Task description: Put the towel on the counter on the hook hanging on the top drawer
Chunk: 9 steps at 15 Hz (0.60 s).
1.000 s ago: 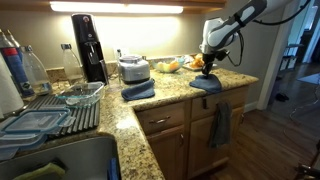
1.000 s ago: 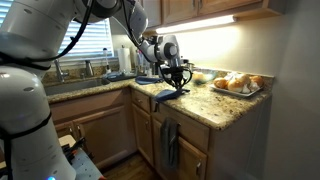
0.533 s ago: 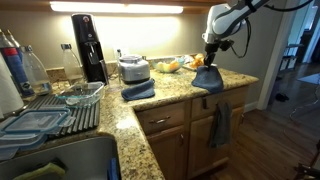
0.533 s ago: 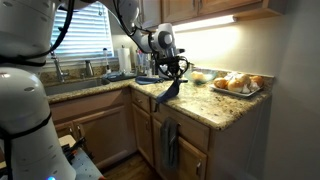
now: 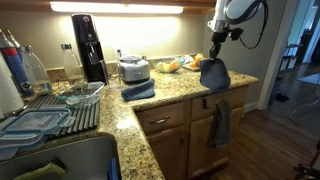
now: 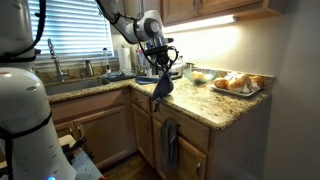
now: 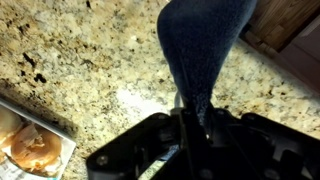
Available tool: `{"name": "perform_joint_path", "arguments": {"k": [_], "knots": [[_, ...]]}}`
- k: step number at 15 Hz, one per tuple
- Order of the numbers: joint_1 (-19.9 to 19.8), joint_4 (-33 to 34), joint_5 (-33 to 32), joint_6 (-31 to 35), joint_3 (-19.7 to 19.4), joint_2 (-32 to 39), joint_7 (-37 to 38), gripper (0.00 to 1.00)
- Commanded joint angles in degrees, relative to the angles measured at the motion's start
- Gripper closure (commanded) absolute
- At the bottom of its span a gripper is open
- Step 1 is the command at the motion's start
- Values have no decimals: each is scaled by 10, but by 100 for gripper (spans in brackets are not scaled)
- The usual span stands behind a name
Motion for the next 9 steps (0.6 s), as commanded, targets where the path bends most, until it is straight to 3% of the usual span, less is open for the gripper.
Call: {"name": "perform_joint_path", "arguments": {"k": [1,6,9], "knots": [[12,-85,-26,5,8,-85,23,93],[26,-143,-47,-1,32,-146,23,94],[27,-117,-31,-2,35,-120,9,89]]}}
